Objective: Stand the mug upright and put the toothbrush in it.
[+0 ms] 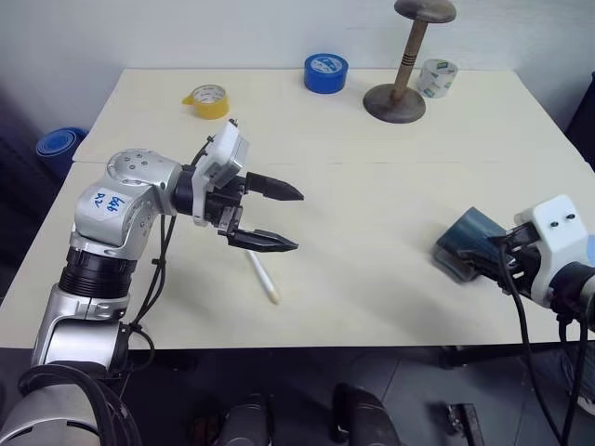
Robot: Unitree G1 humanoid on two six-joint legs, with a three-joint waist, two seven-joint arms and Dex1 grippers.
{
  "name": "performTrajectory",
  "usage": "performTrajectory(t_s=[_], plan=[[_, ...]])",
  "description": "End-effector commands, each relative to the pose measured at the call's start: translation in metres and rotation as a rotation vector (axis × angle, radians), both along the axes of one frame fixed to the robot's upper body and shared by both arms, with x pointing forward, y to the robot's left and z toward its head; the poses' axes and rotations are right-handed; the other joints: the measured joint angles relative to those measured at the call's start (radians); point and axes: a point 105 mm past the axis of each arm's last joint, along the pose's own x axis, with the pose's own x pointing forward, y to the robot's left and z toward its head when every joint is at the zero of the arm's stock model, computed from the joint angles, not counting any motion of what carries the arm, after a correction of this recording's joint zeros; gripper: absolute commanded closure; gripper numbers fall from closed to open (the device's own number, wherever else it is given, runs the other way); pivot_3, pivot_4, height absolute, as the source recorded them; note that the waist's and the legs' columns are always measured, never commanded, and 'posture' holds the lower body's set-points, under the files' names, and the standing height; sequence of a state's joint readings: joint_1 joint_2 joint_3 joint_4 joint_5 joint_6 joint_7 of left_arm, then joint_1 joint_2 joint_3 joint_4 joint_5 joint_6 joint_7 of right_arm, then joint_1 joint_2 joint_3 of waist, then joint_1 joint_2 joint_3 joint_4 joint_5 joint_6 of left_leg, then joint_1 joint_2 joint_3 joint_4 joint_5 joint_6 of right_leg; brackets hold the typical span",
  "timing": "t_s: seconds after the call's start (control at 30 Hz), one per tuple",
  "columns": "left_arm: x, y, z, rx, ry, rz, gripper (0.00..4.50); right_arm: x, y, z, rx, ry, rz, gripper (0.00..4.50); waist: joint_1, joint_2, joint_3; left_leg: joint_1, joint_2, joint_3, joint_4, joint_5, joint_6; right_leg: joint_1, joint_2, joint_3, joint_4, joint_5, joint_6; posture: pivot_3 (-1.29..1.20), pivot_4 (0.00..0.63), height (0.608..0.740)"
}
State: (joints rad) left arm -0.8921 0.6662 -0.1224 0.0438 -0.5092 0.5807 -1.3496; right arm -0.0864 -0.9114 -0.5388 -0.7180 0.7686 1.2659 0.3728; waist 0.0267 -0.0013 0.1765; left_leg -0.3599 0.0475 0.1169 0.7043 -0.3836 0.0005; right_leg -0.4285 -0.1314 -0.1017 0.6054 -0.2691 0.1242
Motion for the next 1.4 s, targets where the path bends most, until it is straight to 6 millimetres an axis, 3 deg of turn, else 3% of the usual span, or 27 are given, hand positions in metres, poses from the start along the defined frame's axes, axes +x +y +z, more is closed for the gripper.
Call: performTrajectory(t_s=[0.03, 0.33, 0.83, 1.0, 1.13, 1.2, 1.27, 1.4], plan=[[-0.004, 0.001, 0.01, -0.013, -0.042, 0.0, 0.0, -0.008, 0.008, -0.009, -0.011, 0.062, 0.046, 1.58, -0.001, 0.0, 0.0, 0.0, 0.0, 0.0, 0.0, 0.0, 0.0, 0.0, 0.0, 0.0, 0.0, 0.0, 0.0, 0.0, 0.15, 0.74], [-0.002, -0.002, 0.012, -0.022, -0.052, 0.009, 0.0, 0.014, 0.006, -0.027, -0.017, 0.132, 0.1, 1.58, -0.004, 0.0, 0.0, 0.001, 0.0, 0.0, 0.0, 0.0, 0.0, 0.0, 0.0, 0.0, 0.001, 0.0, 0.0, 0.0, 0.15, 0.74], [-0.007, 0.007, 0.01, -0.025, -0.058, 0.067, 0.0, 0.042, -0.019, -0.055, -0.068, 0.211, 0.129, 1.58, -0.004, 0.0, 0.0, 0.0, 0.0, 0.001, 0.001, 0.0, 0.0, 0.0, 0.0, 0.0, 0.001, 0.0, 0.0, 0.0, 0.15, 0.74], [-0.007, 0.007, 0.011, -0.023, -0.065, 0.068, 0.0, 0.048, -0.016, -0.074, -0.052, 0.245, 0.144, 2.72, -0.004, 0.0, 0.0, 0.0, 0.0, 0.001, 0.001, 0.0, 0.0, 0.0, 0.0, 0.0, 0.001, 0.0, 0.0, 0.0, 0.15, 0.74], [-0.007, 0.008, 0.012, -0.023, -0.071, 0.073, 0.0, 0.05, -0.016, -0.077, -0.05, 0.248, 0.153, 3.98, -0.005, -0.001, 0.0, 0.001, 0.0, 0.001, 0.002, 0.0, 0.0, 0.0, 0.0, 0.0, 0.001, 0.0, 0.0, 0.0, 0.15, 0.74], [-0.006, 0.01, 0.013, -0.022, -0.073, 0.084, 0.0, 0.05, -0.012, -0.075, -0.036, 0.24, 0.166, 4.4, -0.005, -0.003, -0.001, 0.001, 0.001, 0.001, 0.003, 0.0, 0.0, 0.001, 0.0, 0.0, 0.001, 0.0, 0.0, 0.0, 0.15, 0.74], [-0.004, 0.013, 0.013, -0.022, -0.071, 0.103, 0.0, 0.053, -0.002, -0.065, -0.002, 0.194, 0.206, 4.4, -0.005, -0.004, -0.002, 0.001, 0.001, 0.0, 0.003, 0.0, 0.0, 0.001, 0.0, 0.0, 0.002, 0.0, 0.0, 0.0, 0.15, 0.74], [0.0, 0.025, 0.014, -0.053, -0.039, 0.179, 0.0, 0.057, 0.049, -0.02, 0.196, -0.013, 0.362, 4.4, -0.019, -0.005, -0.001, 0.001, 0.002, 0.001, 0.003, 0.0, 0.0, 0.001, 0.001, 0.0, 0.003, 0.0, 0.0, 0.0, 0.15, 0.74]])
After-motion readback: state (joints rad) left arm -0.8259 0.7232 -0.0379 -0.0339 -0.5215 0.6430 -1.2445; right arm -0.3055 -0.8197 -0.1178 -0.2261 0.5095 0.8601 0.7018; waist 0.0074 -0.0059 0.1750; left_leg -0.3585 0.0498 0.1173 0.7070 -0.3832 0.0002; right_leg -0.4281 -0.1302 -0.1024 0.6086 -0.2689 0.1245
